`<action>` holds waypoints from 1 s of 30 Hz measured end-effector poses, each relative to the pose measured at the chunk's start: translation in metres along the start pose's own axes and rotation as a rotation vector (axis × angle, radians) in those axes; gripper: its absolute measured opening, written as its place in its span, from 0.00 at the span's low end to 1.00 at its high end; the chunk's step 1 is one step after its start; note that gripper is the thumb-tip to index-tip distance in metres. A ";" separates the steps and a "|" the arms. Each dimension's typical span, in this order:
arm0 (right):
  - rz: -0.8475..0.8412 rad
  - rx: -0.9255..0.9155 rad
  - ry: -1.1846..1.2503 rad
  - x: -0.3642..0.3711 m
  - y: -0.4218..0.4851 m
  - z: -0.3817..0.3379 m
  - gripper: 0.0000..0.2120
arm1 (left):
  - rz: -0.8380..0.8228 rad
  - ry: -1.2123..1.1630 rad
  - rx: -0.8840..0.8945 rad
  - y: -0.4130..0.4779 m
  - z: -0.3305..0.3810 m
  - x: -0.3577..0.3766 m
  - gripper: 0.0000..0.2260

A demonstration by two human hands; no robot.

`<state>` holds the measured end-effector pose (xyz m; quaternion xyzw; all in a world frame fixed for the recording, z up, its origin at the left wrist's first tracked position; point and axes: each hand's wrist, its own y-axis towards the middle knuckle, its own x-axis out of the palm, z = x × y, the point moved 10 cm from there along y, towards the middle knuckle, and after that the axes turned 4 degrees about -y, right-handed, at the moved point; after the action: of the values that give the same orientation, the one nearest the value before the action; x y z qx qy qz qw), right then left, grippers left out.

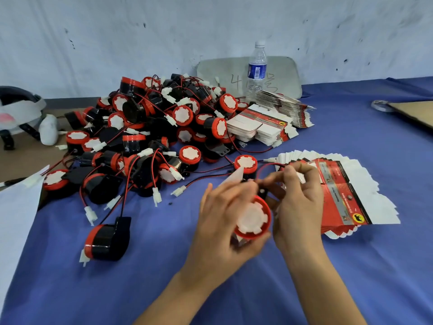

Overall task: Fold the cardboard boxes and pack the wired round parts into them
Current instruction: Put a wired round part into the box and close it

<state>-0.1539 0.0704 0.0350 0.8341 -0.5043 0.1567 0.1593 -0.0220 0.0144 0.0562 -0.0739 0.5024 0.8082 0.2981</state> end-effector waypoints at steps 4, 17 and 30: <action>-0.099 -0.424 -0.474 0.015 -0.008 -0.040 0.14 | 0.120 -0.116 -0.178 0.002 -0.020 -0.021 0.36; -0.596 -0.482 -1.040 0.059 -0.024 -0.009 0.29 | -0.033 0.039 -0.272 -0.001 -0.042 -0.009 0.51; -0.620 -0.421 -0.920 0.059 -0.023 -0.007 0.18 | -0.047 0.036 -0.241 -0.003 -0.041 -0.002 0.46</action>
<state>-0.1085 0.0366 0.0633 0.8752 -0.2745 -0.3783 0.1248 -0.0262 -0.0198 0.0346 -0.1355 0.4049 0.8541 0.2970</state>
